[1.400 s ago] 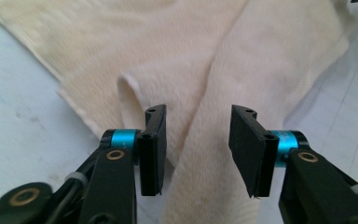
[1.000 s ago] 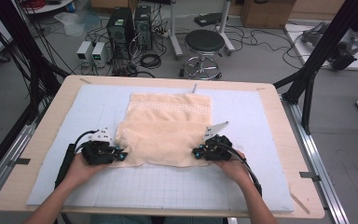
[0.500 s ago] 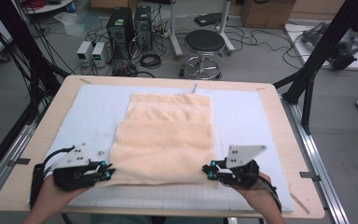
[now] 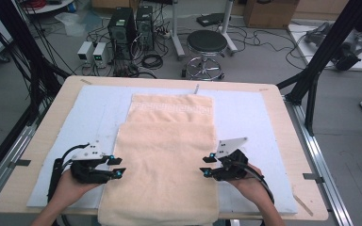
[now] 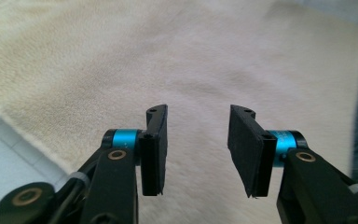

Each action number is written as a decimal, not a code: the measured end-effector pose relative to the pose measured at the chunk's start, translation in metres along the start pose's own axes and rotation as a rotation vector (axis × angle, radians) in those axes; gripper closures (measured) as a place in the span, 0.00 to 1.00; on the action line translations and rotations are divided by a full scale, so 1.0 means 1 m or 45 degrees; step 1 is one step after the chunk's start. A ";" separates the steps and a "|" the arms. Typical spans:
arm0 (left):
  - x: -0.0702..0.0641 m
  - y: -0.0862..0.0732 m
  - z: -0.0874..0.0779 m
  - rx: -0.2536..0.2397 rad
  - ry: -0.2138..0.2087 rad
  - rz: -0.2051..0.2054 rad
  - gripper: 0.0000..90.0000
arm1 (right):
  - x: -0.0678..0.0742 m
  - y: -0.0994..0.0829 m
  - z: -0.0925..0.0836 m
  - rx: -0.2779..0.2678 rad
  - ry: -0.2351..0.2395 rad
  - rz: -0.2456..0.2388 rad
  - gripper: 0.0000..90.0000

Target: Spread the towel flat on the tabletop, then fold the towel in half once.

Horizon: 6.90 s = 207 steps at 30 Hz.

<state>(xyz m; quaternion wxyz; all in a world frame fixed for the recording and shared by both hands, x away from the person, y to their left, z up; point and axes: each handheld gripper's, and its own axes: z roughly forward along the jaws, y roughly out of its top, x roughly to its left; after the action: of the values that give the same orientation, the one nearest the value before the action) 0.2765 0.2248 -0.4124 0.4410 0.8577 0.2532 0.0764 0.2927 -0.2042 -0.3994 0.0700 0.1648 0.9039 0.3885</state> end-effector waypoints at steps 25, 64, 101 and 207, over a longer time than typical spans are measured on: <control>-0.063 -0.010 -0.045 -0.034 -0.062 0.086 0.89 | 0.057 -0.003 -0.033 -0.092 0.245 -0.084 0.87; -0.015 -0.015 -0.004 0.069 0.026 0.022 0.69 | 0.002 -0.015 0.002 0.064 -0.044 0.017 0.63; -0.009 -0.014 0.007 0.070 -0.003 -0.013 0.75 | -0.001 -0.018 0.016 0.084 0.040 0.064 0.67; 0.118 0.080 0.039 -0.107 0.263 -0.172 0.42 | -0.142 0.047 0.013 -0.054 -0.268 0.296 0.31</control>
<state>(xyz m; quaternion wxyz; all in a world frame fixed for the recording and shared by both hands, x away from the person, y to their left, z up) 0.4208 0.2174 -0.3825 0.4523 0.8070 0.3510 0.1449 0.4405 -0.2152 -0.3747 0.1222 0.3067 0.8580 0.3935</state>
